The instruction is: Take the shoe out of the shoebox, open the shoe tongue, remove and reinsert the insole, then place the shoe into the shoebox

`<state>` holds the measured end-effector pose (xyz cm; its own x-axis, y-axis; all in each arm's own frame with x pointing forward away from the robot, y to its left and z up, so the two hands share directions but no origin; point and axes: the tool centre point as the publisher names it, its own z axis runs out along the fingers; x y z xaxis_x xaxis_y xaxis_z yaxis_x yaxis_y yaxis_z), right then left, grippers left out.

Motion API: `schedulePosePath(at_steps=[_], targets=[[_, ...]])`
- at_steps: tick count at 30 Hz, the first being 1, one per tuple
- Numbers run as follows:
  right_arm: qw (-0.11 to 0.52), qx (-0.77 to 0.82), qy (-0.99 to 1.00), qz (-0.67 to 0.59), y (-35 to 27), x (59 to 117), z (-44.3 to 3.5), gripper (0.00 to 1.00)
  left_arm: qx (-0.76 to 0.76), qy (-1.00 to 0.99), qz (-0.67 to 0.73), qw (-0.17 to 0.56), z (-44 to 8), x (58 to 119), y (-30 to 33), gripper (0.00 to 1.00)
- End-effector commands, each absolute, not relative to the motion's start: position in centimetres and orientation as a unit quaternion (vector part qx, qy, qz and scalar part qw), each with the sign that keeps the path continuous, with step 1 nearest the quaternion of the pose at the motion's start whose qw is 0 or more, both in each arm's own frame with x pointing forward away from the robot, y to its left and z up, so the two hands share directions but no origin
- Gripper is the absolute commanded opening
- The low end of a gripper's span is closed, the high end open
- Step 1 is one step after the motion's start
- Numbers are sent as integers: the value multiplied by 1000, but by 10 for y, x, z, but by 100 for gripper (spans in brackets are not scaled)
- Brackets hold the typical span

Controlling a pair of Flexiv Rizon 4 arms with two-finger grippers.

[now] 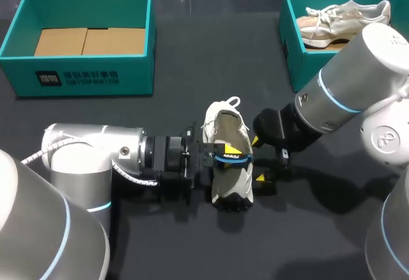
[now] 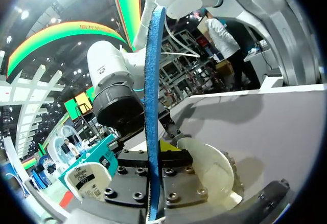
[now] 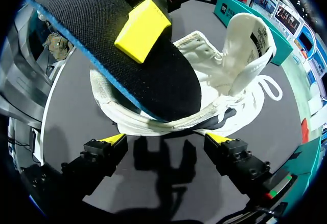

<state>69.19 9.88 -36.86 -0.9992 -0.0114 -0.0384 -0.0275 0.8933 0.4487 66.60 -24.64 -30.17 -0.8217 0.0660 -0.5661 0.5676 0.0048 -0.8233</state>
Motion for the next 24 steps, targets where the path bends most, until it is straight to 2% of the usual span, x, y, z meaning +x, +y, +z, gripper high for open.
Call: schedulePosePath(at_steps=[1,12,13,14,22,24], targets=[[18,-10,973,232,99,691,-369,100,237,682,-664,195,-316,674,-249,0],[18,-10,973,232,99,691,-369,100,222,702,-647,201,-334,688,-247,0],[18,-10,973,232,99,691,-369,100,221,701,-647,201,-331,687,-246,17],[18,-10,973,232,99,691,-369,100,220,699,-649,201,-328,686,-245,27],[18,-10,973,232,99,691,-369,100,221,682,-667,202,-301,673,-240,27],[18,-10,973,232,99,691,-369,100,226,679,-669,199,-299,670,-241,24]])
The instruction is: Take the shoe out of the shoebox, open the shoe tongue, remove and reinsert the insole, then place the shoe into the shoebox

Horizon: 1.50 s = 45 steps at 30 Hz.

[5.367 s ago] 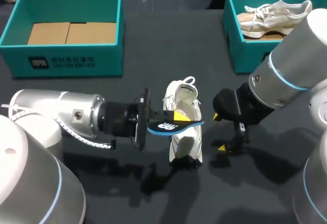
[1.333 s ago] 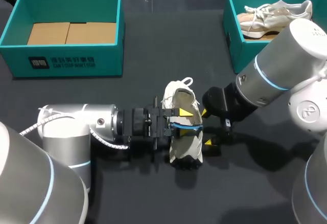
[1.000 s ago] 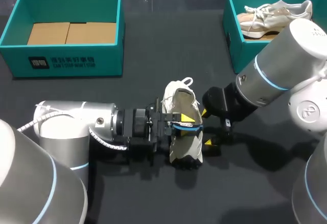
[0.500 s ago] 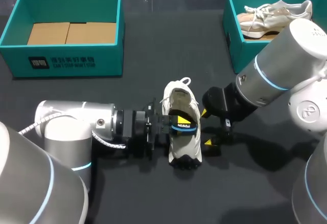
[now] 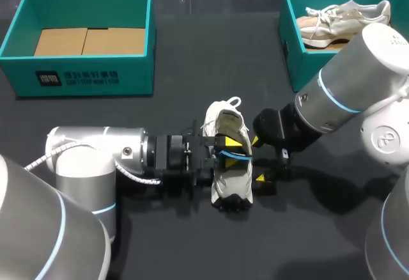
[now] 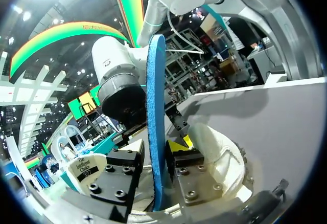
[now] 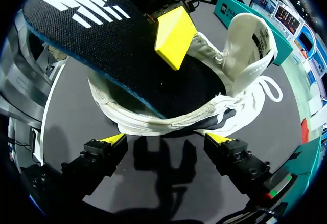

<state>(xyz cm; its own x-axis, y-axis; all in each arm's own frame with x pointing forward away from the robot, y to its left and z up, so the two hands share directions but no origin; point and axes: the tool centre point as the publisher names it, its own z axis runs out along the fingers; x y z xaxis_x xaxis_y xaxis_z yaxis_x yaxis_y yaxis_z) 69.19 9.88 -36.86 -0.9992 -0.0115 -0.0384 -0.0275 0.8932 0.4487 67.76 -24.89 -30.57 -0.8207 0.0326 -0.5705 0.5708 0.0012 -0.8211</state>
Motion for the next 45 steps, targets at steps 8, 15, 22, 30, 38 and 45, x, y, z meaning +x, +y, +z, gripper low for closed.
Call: schedulePosePath(at_steps=[8,15,22,30,38,45], targets=[[18,-10,973,232,99,691,-369,100,257,677,-659,201,-306,664,-249,0],[18,-10,973,232,99,691,-369,100,275,676,-646,223,-331,680,-252,0],[18,-10,973,232,99,691,-369,100,265,687,-636,230,-343,691,-251,0],[18,-10,973,232,99,691,-369,100,251,684,-647,225,-320,678,-242,45],[18,-10,973,232,99,691,-369,100,252,680,-657,204,-298,663,-241,36],[18,-10,973,232,99,691,-369,100,268,690,-642,199,-311,664,-247,0]])
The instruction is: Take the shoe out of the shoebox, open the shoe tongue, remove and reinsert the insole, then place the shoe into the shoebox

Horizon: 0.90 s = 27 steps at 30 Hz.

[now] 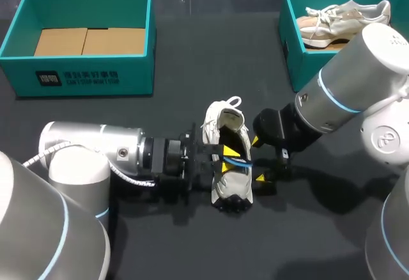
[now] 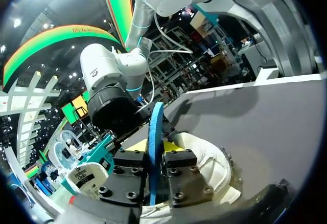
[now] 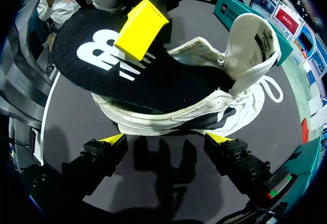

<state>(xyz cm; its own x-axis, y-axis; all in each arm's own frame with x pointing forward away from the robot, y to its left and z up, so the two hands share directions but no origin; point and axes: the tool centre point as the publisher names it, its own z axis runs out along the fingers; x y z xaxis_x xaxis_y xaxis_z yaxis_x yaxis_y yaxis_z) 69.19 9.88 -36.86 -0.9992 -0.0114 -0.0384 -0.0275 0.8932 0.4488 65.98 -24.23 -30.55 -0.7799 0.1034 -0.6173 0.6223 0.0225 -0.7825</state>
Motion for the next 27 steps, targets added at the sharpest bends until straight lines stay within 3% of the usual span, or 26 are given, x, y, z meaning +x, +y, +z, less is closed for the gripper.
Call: schedulePosePath(at_steps=[1,14,15,16,17,27], targets=[[18,-10,973,232,99,691,-369,100,270,692,-638,201,-314,666,-247,0],[18,-10,973,232,99,691,-369,100,243,715,-622,206,-341,690,-244,0],[18,-10,973,232,99,691,-369,100,243,713,-625,203,-338,688,-242,8],[18,-10,973,232,99,691,-369,100,242,710,-630,202,-334,685,-241,27],[18,-10,973,232,99,691,-369,100,241,706,-635,201,-330,683,-240,33],[18,-10,973,232,99,691,-369,100,251,682,-660,189,-306,665,-238,39]])
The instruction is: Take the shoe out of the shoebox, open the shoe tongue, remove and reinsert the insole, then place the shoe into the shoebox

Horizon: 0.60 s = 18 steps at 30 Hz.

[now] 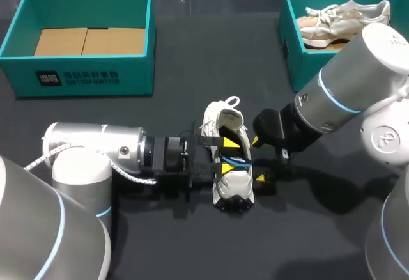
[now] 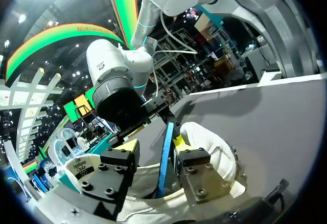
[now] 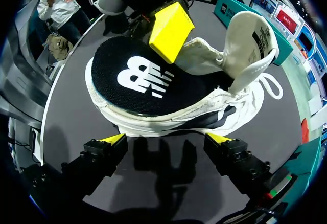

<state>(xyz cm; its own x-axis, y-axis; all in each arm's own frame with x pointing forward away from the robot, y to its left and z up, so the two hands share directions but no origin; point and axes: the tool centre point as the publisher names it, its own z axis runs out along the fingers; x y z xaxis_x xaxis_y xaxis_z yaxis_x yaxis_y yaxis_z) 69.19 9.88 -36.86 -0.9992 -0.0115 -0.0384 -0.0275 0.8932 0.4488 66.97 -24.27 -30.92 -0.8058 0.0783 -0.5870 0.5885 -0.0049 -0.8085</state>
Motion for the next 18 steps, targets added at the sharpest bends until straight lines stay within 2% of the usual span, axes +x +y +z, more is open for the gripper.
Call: schedulePosePath(at_steps=[1,4,6,18], targets=[[18,-10,973,232,99,691,-369,100,253,683,-659,186,-307,665,-239,37],[18,-10,973,232,99,691,-369,100,260,688,-653,181,-311,666,-245,19],[18,-10,973,232,99,691,-369,100,264,693,-648,174,-314,668,-249,0],[18,-10,973,232,99,691,-369,100,264,740,-598,158,-348,687,-242,0]])
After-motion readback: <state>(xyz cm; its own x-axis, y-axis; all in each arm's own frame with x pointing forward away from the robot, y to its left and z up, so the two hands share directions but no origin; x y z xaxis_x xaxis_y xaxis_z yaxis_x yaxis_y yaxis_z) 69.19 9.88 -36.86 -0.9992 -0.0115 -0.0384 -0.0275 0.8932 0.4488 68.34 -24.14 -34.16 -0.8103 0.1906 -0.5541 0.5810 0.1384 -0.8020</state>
